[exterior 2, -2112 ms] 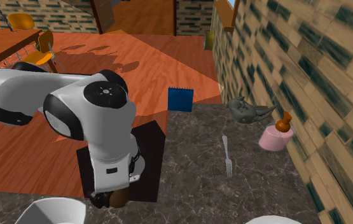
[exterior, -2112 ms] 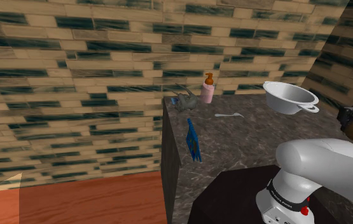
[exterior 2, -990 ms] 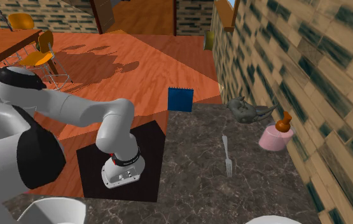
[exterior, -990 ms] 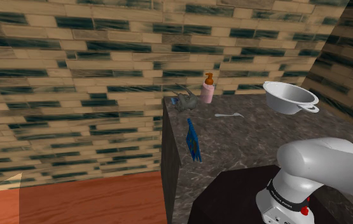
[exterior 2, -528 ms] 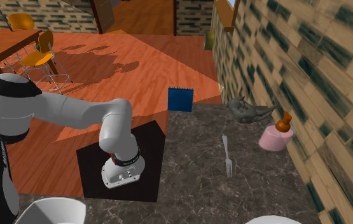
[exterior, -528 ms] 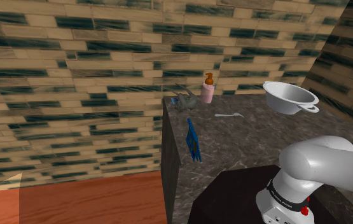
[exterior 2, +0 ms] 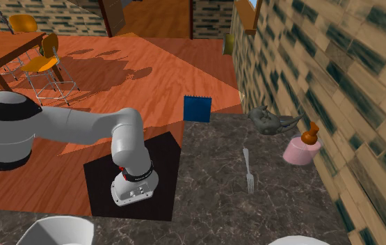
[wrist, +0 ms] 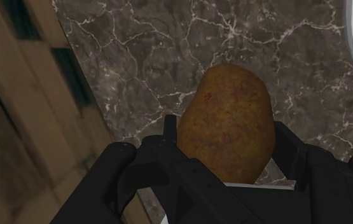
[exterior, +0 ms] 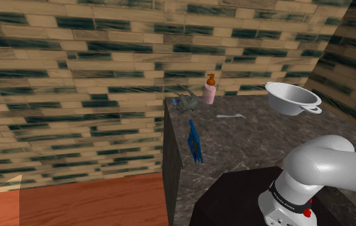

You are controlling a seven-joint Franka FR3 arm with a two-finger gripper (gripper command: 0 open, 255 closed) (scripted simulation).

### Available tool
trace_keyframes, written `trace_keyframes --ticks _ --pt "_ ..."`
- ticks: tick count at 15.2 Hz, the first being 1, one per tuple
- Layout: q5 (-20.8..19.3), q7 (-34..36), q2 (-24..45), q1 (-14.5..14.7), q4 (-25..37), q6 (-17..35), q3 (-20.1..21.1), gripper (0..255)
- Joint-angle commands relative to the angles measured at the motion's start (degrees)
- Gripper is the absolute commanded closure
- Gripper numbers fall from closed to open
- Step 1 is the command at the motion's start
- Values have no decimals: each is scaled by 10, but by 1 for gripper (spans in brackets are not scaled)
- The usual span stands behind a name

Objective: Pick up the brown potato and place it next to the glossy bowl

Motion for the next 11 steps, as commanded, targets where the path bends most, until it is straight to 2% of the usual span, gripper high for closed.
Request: trace_keyframes --ticks 1,11 --pt "-7 3 -6 -1 -8 8 -7 255" --pt "-39 24 -35 -14 -57 49 -42 255"
